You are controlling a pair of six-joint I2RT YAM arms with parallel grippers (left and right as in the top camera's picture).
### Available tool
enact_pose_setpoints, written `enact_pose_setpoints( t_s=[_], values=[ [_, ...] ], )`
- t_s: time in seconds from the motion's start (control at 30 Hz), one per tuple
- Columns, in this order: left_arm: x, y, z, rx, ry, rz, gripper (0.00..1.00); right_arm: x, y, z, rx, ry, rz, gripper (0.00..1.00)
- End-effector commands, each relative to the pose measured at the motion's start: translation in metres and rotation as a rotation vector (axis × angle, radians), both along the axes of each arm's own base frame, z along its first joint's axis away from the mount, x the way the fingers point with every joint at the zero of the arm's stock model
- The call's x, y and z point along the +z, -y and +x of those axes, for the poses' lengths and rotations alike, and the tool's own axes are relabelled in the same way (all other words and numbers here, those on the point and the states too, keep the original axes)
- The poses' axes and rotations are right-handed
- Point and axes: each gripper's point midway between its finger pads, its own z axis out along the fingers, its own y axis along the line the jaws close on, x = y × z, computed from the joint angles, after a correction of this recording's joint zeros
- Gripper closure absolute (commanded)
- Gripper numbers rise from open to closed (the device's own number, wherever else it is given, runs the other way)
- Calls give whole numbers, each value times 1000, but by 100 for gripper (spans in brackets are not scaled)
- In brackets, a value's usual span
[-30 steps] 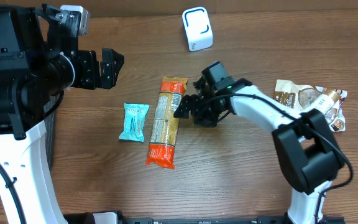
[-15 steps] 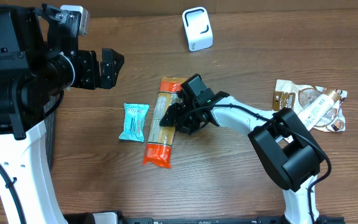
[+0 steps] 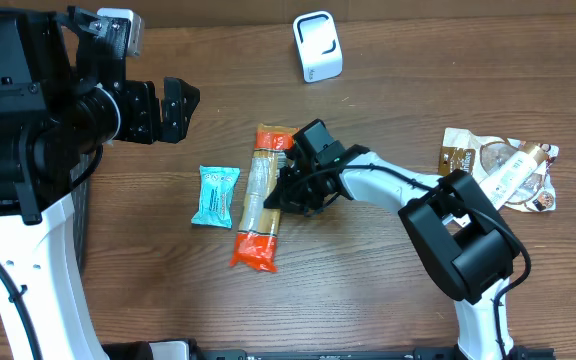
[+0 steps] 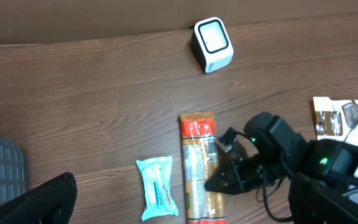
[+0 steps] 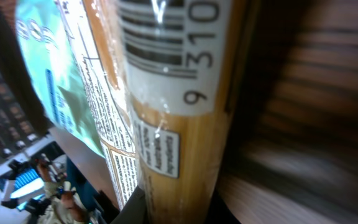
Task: Scan the item barcode
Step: 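Lift and turn the orange-capped package toward the scanner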
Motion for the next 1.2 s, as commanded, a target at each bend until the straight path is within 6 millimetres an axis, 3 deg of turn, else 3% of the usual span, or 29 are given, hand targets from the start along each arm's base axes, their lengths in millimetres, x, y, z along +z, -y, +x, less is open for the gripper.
enact_pose_setpoints(
  t_s=[0.0, 0.23, 0.37, 0.53, 0.6, 0.63, 0.7, 0.77, 0.9, 1.17],
  values=[
    [2, 0, 1, -12, 10, 13, 0, 12, 44, 26, 6, 154, -164, 96],
    [2, 0, 1, -12, 10, 13, 0, 80, 119, 35, 73, 304, -644, 96],
    [2, 0, 1, -12, 10, 13, 0, 94, 143, 25, 139, 372, -889, 96],
    [2, 0, 1, -12, 10, 13, 0, 79, 134, 6, 283, 383, -989, 96],
    [2, 0, 1, -12, 10, 13, 0, 68, 124, -1, 335, 377, -990, 77],
    [2, 0, 1, -12, 9, 13, 0, 63, 117, -6, 373, 371, -968, 59],
    [2, 0, 1, -12, 10, 13, 0, 53, 99, -17, 433, 344, -884, 34],
    [2, 0, 1, -12, 10, 13, 0, 49, 86, -22, 439, 321, -811, 23],
    [2, 0, 1, -12, 10, 13, 0, 49, 83, -14, 400, 308, -754, 19],
    [2, 0, 1, -12, 9, 13, 0, 62, 123, 17, 360, 244, -615, 17]
  ],
)
